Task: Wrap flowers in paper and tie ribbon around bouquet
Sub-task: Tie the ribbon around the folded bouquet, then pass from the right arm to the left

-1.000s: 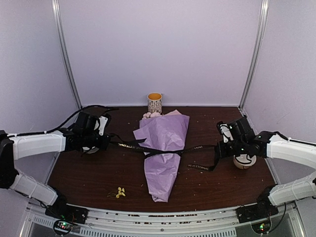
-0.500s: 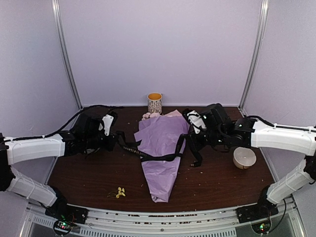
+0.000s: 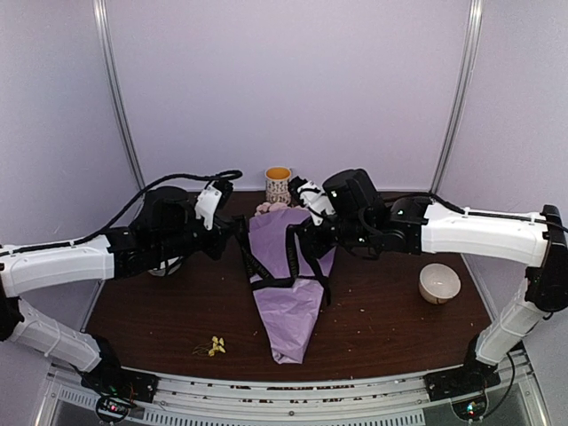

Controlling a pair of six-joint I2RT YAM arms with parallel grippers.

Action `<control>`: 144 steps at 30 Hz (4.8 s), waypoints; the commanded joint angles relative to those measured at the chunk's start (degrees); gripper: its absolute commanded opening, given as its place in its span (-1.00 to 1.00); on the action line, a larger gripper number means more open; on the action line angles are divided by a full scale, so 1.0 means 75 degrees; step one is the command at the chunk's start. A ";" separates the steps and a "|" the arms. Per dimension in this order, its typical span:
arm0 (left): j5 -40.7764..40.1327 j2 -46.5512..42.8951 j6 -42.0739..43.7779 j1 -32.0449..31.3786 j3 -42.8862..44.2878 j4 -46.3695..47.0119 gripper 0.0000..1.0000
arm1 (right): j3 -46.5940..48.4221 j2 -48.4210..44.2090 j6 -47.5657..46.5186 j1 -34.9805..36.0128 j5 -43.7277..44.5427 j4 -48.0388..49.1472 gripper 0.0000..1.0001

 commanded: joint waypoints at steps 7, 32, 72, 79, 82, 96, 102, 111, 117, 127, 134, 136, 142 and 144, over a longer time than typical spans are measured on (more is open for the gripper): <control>-0.0329 0.0168 0.0253 -0.0037 0.0389 0.0156 -1.00 | 0.0643 0.0355 -0.0351 -0.0032 0.0249 -0.0038 -1.00; -0.0293 -0.3669 -0.3110 0.5268 -0.4247 -0.1115 -1.00 | -0.5365 -0.2578 0.2042 -0.9284 -0.2374 0.1162 -1.00; 0.0167 -0.1934 -0.0140 0.1090 -0.1752 -0.0227 -1.00 | -0.1935 -0.4489 0.0026 -0.3810 -0.2421 -0.0638 -1.00; 0.0514 -0.1499 0.0641 0.0614 -0.1355 -0.0395 -0.83 | -0.1514 -0.4504 -0.0073 -0.2647 -0.3083 -0.0314 -1.00; 0.0717 -0.1667 0.0752 0.0608 -0.1394 -0.0488 -0.74 | -0.1559 -0.4516 0.0009 -0.2513 -0.3328 -0.0152 -1.00; 0.1409 -0.1701 0.1399 0.0305 -0.0831 -0.1106 0.42 | -0.1241 -0.4283 0.0161 -0.2056 -0.3884 0.0397 -1.00; 0.2947 -0.0255 0.2443 -0.0780 0.0577 0.0061 0.48 | -0.0744 -0.3768 0.0173 -0.1383 -0.4031 0.0704 -1.00; 0.3690 0.2496 0.3108 -0.1320 0.3155 0.0107 0.62 | -0.0397 -0.3274 0.0152 -0.0900 -0.4049 0.0726 -1.00; 0.3921 0.2888 0.2975 -0.1320 0.3474 0.0453 -0.04 | -0.0674 -0.3358 0.0234 -0.0877 -0.4060 0.0899 -1.00; 0.4118 0.2994 0.2597 -0.1319 0.3360 0.0966 -1.00 | -0.1253 -0.3516 0.0231 -0.0901 -0.3518 0.0647 -0.81; 0.2902 0.2976 0.2078 -0.1160 0.3203 0.1273 -1.00 | -0.2447 -0.3475 0.0687 -0.0993 -0.2963 0.0352 -0.35; 0.2864 0.3052 0.1936 -0.1069 0.3209 0.1283 -1.00 | -0.2839 -0.3284 0.0982 -0.0977 -0.3065 0.0472 -0.37; 0.2872 0.3335 0.1376 -0.0738 0.3136 0.1440 -1.00 | -0.4193 -0.3009 0.1514 -0.0196 -0.3194 0.2300 -0.38; 0.2909 0.3379 0.1248 -0.0672 0.3098 0.1514 -1.00 | -0.4373 -0.2652 0.1598 0.0053 -0.3197 0.2773 -0.39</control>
